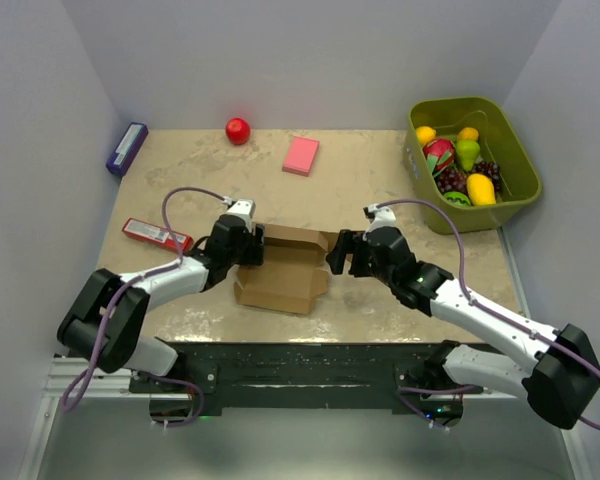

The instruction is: Fold the paper box

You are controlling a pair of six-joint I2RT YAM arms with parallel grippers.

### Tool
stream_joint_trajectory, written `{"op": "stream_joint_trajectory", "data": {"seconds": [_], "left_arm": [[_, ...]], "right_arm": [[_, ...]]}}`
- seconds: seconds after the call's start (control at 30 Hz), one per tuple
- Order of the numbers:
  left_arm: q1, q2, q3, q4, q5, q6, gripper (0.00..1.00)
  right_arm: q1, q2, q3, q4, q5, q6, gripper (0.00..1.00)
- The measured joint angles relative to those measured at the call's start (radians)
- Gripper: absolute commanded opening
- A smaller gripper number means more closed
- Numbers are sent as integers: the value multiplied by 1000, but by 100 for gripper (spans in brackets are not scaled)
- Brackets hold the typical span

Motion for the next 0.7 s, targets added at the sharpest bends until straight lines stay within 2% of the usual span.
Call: {"op": "stream_joint_trajectory", "data": {"seconds": [0.03, 0.13, 0.27, 0.53, 0.7], "left_arm": [[0, -23, -6, -5, 8, -2, 85], [-2, -93, -13, -34, 38, -7, 92], [-2, -176, -14, -89, 85, -23, 97], [1, -323, -3, -335, 173, -51, 100], [50, -374, 52, -418, 254, -52, 99]], "right_arm": [[0, 16, 19, 5, -12, 16, 84], [0, 56, 67, 37, -59, 60, 84], [-4, 92, 99, 99, -121, 121, 85], [-39, 202, 127, 182, -217, 188, 84], [-51, 217, 134, 188, -217, 189, 84]]}}
